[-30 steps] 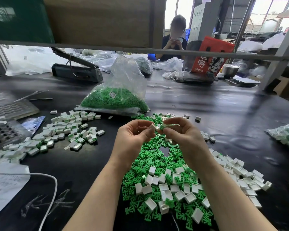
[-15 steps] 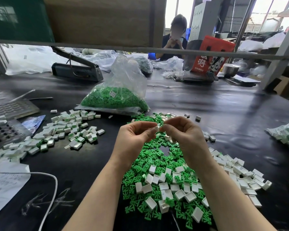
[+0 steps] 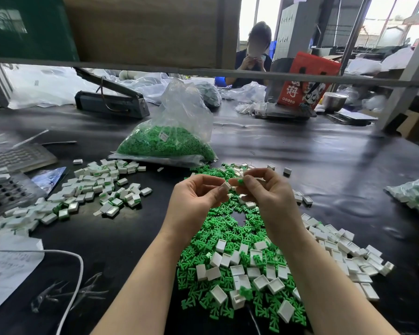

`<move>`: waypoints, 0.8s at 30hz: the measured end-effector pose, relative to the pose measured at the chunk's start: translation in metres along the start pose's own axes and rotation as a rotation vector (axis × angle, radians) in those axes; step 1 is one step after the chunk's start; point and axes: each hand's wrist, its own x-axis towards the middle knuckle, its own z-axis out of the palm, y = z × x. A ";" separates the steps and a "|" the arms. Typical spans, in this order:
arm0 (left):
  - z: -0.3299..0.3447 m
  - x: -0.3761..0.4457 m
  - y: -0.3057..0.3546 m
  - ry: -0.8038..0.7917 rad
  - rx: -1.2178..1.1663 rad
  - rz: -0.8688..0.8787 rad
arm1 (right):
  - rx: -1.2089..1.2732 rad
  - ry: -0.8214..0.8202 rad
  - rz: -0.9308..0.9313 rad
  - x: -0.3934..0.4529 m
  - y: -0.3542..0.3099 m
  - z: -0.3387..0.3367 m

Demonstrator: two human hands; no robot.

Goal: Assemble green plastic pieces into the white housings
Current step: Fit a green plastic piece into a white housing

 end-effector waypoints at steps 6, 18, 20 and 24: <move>0.002 0.000 -0.001 0.011 0.005 -0.002 | 0.011 0.044 -0.039 -0.002 0.003 0.008; 0.003 -0.001 -0.001 0.028 0.018 0.018 | -0.006 0.049 -0.055 -0.002 0.005 0.009; 0.002 -0.001 -0.001 0.034 0.024 0.033 | -0.047 0.018 -0.063 -0.002 0.004 0.008; -0.001 -0.002 0.002 0.015 0.104 0.090 | -0.163 -0.054 -0.074 0.001 0.000 0.001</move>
